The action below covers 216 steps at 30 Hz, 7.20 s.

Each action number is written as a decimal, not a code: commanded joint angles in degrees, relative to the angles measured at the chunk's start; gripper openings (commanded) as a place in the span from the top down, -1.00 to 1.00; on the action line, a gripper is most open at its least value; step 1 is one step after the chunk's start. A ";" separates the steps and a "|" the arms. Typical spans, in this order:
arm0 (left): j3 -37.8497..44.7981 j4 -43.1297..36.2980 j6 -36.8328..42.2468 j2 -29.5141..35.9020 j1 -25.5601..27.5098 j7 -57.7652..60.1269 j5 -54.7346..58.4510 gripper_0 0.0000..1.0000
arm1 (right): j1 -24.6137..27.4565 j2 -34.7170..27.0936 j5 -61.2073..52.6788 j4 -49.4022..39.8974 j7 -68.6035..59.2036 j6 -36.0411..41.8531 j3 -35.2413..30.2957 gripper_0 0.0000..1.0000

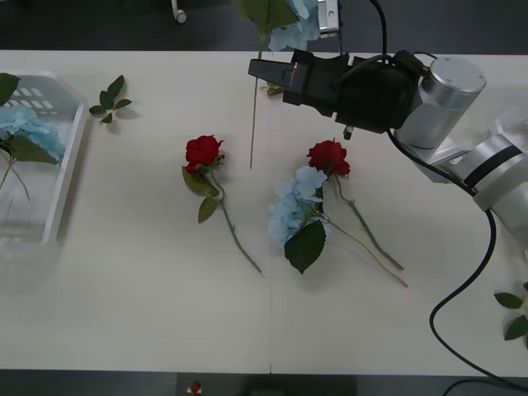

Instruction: Put the red flowers into the right box and the blue flowers into the left box

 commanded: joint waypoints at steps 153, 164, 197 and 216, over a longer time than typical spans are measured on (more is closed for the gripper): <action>29.24 -31.11 20.86 5.27 18.68 -10.16 22.29 1.00 | -19.72 -11.57 59.83 0.55 -36.14 30.88 12.56 -1.00; 26.51 -30.76 13.39 5.80 22.81 -6.91 6.99 1.00 | -19.89 -11.13 71.52 3.36 -36.14 43.45 12.03 -1.00; -3.72 -9.66 -15.35 5.45 18.51 2.76 6.47 -1.00 | -12.60 -3.31 81.89 6.00 -33.50 32.73 16.78 -1.00; 19.48 -20.12 20.07 5.45 18.60 -11.66 23.78 -1.00 | -11.02 -2.25 81.54 10.48 -32.97 23.94 20.74 -1.00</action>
